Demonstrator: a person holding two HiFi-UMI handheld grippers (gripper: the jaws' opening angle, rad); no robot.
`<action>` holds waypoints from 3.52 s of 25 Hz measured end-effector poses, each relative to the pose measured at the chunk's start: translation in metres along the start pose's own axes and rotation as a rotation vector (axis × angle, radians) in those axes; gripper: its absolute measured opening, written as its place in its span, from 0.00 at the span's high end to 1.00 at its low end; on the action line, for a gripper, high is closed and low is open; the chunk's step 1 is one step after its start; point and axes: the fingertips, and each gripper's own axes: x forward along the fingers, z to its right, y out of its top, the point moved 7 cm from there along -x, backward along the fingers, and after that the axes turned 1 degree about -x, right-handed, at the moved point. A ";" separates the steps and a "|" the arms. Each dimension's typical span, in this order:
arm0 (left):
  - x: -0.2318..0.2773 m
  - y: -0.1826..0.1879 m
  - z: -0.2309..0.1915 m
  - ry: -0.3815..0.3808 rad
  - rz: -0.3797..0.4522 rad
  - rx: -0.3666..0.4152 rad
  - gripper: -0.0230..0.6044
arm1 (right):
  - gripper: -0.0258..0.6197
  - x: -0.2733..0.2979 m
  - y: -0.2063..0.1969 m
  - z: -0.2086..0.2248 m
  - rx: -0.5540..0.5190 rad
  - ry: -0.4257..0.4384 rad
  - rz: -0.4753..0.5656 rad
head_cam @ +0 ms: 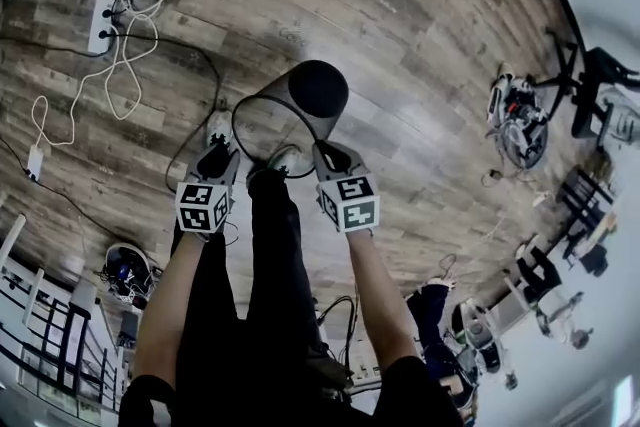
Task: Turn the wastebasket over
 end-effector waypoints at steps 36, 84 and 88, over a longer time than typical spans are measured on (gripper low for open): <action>0.051 -0.036 -0.018 0.052 -0.194 0.052 0.87 | 0.89 0.051 -0.105 0.038 0.192 -0.012 0.036; 0.263 0.030 -0.085 0.030 -0.200 0.276 0.88 | 0.89 0.218 -0.102 0.137 0.536 -0.215 0.066; 0.270 0.038 -0.087 0.035 -0.200 0.263 0.88 | 0.89 0.222 -0.092 0.145 0.526 -0.216 0.084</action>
